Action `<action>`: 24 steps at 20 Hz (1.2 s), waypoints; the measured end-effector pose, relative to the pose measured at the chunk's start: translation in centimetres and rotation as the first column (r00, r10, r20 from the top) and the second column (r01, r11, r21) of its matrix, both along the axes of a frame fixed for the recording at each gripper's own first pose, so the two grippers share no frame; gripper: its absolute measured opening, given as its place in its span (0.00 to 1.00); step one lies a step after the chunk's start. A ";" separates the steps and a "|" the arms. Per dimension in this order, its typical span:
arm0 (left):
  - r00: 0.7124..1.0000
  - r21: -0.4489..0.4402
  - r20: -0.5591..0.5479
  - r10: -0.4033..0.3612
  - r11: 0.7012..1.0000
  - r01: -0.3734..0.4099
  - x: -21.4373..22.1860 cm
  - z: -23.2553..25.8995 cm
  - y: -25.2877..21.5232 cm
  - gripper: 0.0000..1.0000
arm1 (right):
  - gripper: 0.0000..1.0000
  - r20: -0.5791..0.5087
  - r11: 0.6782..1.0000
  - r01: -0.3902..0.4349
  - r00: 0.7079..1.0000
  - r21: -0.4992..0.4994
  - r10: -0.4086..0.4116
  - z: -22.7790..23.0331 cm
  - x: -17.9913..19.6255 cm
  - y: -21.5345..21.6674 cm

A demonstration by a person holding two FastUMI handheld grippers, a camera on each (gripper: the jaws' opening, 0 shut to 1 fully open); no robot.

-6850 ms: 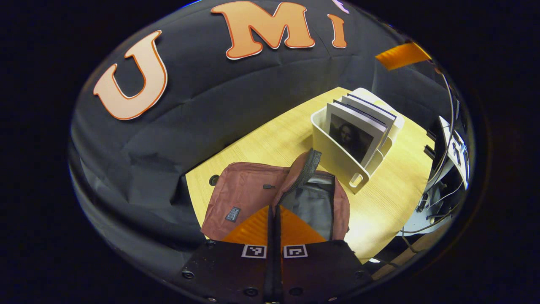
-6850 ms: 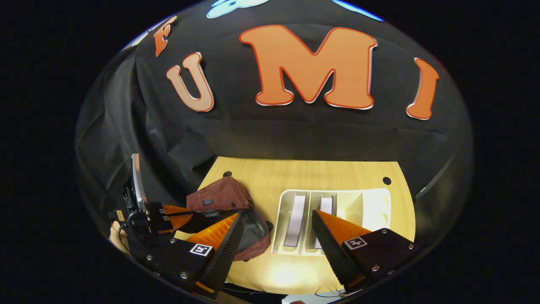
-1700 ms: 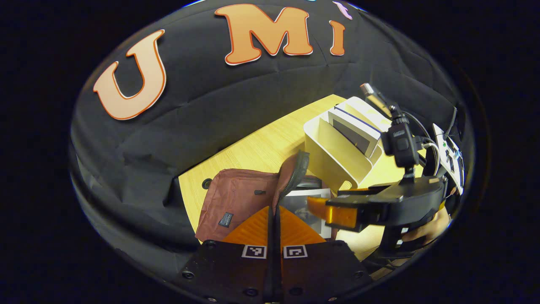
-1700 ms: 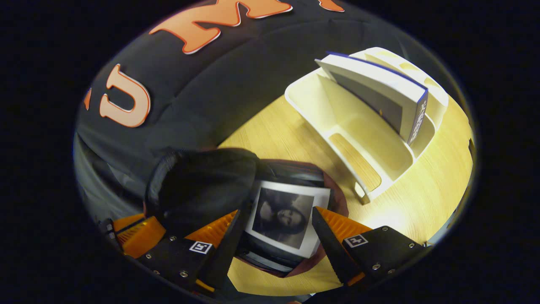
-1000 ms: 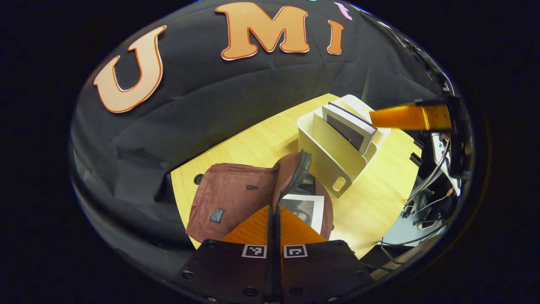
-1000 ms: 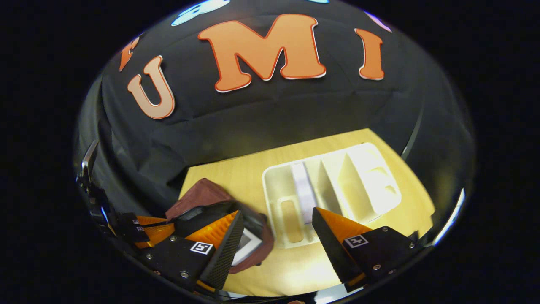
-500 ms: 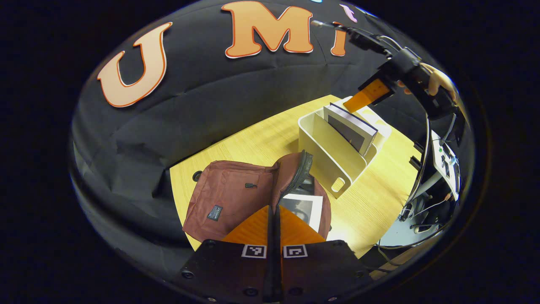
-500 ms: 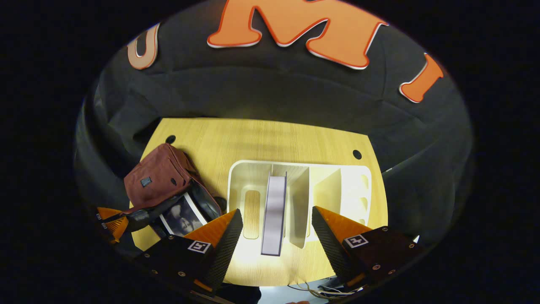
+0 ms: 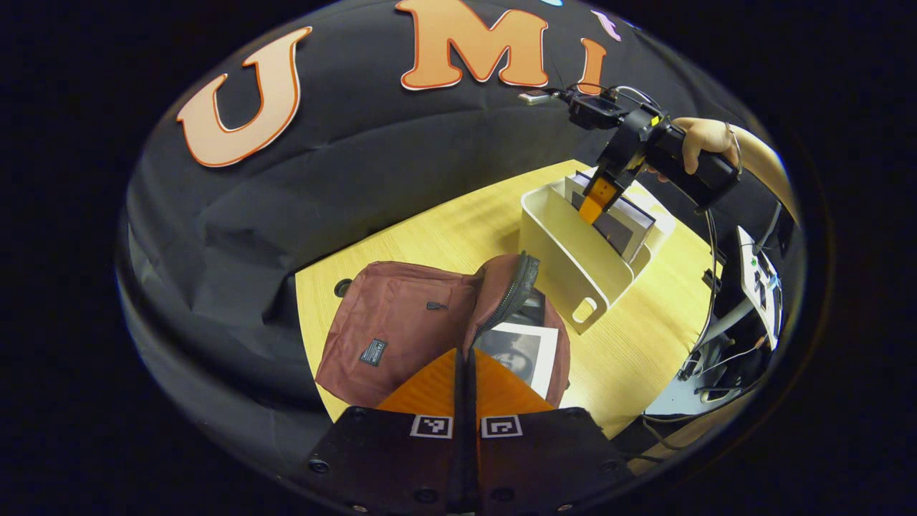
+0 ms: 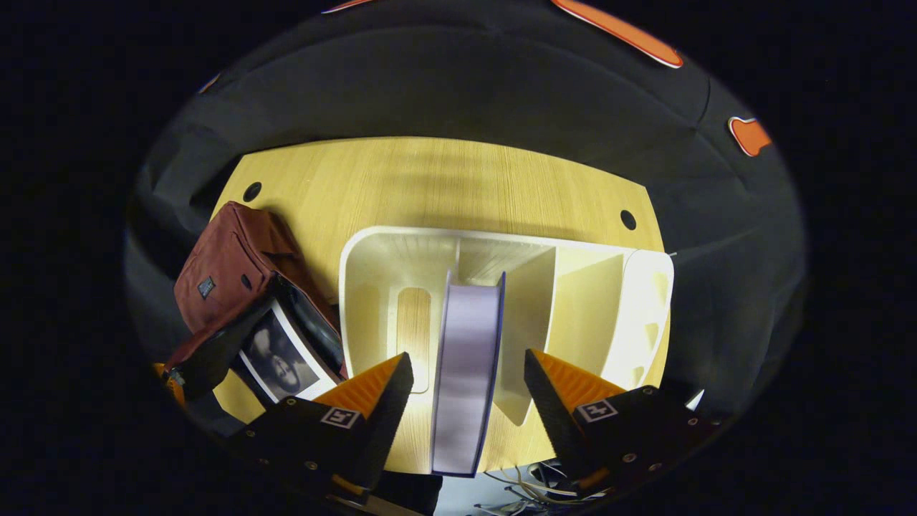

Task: Open the schoolbag, grab two books from the bookshelf and put them into the schoolbag.

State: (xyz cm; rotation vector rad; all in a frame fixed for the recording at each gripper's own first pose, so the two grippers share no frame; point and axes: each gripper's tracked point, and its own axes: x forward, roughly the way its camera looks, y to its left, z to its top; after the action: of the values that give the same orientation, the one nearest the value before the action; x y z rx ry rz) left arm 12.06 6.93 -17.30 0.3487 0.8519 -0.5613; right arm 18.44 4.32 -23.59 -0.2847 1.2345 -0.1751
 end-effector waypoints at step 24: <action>1.000 0.045 -0.019 -0.020 0.999 0.021 -1.0 -0.6 -0.2 0.01 | 0.34 0.318 0.946 0.012 0.940 0.323 -0.120 17.4 -5.8 1.1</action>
State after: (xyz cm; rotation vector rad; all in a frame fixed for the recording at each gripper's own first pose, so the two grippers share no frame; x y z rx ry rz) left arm 11.11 6.70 -17.90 0.3947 0.8810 -0.5655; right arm 12.68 5.47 -6.21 0.0682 0.9153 -0.0765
